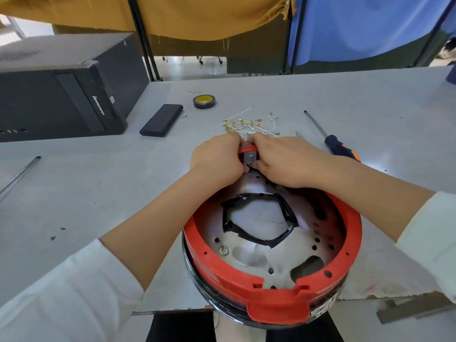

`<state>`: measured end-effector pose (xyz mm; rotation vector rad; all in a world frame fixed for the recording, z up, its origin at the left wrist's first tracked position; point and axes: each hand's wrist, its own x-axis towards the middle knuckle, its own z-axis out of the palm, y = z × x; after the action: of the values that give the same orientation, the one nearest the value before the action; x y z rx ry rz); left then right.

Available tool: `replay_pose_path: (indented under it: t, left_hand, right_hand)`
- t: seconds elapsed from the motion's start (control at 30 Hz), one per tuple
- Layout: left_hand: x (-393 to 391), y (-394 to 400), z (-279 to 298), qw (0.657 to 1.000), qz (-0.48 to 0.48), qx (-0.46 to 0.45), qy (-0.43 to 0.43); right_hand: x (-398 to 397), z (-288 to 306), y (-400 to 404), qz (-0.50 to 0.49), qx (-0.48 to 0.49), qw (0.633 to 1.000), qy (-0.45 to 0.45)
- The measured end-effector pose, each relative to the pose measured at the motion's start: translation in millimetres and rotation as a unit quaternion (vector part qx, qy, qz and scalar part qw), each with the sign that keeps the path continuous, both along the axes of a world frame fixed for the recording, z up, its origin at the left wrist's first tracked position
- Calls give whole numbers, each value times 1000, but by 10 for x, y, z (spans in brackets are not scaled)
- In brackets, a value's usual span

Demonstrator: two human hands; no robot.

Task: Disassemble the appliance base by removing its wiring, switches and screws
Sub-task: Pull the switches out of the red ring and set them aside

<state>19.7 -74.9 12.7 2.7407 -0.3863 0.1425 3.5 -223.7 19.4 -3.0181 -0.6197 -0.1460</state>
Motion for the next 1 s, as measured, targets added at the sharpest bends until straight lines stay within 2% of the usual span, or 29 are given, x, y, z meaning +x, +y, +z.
replay_pose_path:
  t: [0.13,0.43,0.8,1.0]
  left_hand:
    - [-7,23,-11,1000,-11,1,0]
    - [-22,-54,10,1000,19,15,-18]
    - [-67,-103,43,997,31,55,-43]
    - [-44,-86,38,996,8,80,-48]
  right_hand:
    - [3,-18,-28,20,-3,1000,-8]
    - [-27,-141,-8,43,-71,990,-113]
    - [-11,-153,24,31,-100,986,-127]
    - [26,-119,8,37,-77,991,-105]
